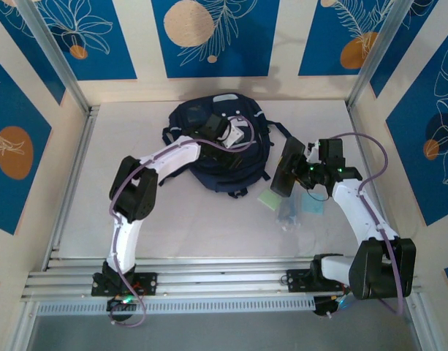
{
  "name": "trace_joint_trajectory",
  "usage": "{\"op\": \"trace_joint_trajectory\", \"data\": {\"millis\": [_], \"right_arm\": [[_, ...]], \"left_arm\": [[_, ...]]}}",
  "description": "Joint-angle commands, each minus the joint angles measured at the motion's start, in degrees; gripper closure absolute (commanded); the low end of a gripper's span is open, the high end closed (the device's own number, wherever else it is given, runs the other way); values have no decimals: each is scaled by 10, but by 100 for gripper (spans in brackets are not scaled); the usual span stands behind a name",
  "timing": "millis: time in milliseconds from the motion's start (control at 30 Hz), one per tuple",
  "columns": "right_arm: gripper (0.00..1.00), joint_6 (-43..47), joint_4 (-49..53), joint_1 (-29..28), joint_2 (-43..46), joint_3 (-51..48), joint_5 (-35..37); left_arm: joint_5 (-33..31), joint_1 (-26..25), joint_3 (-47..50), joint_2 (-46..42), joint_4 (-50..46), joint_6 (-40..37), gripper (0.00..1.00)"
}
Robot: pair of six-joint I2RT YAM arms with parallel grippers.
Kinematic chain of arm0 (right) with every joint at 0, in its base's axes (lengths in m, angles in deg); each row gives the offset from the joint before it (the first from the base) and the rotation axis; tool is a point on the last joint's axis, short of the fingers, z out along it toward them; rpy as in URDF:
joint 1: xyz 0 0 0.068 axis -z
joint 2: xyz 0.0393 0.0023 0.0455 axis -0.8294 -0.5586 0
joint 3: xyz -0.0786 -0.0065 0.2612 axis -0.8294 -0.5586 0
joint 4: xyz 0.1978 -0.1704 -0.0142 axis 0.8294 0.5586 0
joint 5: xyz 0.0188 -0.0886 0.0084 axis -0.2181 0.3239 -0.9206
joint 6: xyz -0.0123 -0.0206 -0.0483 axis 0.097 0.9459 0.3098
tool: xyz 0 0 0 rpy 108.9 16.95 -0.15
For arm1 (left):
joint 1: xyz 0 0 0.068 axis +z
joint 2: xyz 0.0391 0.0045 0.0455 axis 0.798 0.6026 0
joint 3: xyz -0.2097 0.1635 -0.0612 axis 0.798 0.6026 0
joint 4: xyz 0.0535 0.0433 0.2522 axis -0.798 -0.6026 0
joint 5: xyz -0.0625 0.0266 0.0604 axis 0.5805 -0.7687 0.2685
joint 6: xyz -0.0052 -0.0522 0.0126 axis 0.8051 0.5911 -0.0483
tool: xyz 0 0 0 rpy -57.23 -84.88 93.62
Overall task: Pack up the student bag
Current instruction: Open the student bag at the top-center of the table.
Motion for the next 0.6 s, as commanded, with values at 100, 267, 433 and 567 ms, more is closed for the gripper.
{"op": "trace_joint_trajectory", "data": {"millis": [100,267,433,567], "right_arm": [[55,-4,-16,8,14,-3,-22],[56,-8,-23,10,11,-6,-28],[57,-2,-13,11,22,-3,-17],[56,5,5,12,28,4,6]], "left_arm": [[-12,-3,-34,44,-62,-39,23],[-94,-3,-51,83,-54,-51,42],[-49,0,-76,86,-66,-37,100],[70,15,-89,36,-75,42,100]]}}
